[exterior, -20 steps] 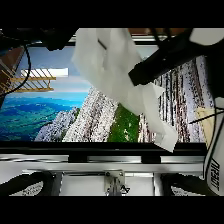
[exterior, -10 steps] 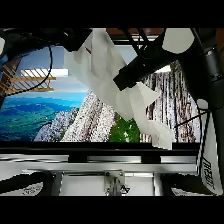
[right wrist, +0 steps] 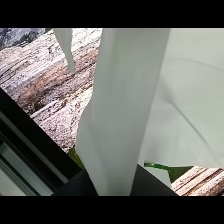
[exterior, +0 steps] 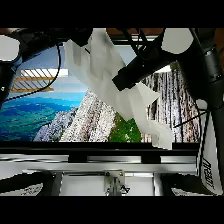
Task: Fold the shirts.
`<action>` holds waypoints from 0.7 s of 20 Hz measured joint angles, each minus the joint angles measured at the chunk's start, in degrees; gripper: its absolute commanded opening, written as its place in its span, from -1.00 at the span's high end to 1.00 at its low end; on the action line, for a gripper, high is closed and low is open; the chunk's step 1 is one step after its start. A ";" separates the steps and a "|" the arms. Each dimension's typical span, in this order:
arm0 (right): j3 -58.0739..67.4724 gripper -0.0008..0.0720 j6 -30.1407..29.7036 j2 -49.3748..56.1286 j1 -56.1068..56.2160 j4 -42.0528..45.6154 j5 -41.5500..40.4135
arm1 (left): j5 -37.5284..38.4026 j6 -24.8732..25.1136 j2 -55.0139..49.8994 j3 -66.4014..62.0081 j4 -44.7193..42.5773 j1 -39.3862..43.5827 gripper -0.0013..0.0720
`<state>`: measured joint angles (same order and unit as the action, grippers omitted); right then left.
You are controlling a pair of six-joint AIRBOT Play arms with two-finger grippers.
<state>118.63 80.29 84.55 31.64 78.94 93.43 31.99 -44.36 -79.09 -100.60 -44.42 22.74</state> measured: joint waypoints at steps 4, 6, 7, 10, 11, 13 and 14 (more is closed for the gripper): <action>0.00 0.79 0.09 0.00 -0.04 -0.61 0.50 | -1.36 0.11 -0.61 0.00 -0.28 1.44 0.84; 0.00 0.11 0.00 0.00 -0.07 -0.94 0.55 | -2.45 0.09 -0.72 0.00 -0.20 1.81 0.84; 0.02 0.03 -0.02 0.00 0.00 -1.20 0.37 | -3.17 -0.04 -0.76 0.02 0.13 1.90 0.84; 0.04 0.07 -0.72 -0.09 -0.11 -0.74 1.92 | -5.70 -0.02 -0.50 0.00 0.11 1.44 0.84; 0.04 0.07 -1.01 -0.15 -0.11 -0.55 2.14 | -6.23 -0.04 -0.37 -0.02 0.11 1.16 0.84; 0.04 0.08 -1.36 -0.33 -0.04 -0.55 2.71 | -6.60 -0.07 -0.20 -0.02 0.11 0.79 0.84; 0.04 0.49 -1.51 -0.44 -0.04 -0.55 2.73 | -6.67 -0.07 -0.11 -0.02 0.13 0.59 0.84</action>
<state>118.67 78.78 84.12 31.59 78.39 96.16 25.32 -44.42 -79.20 -100.62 -44.29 23.33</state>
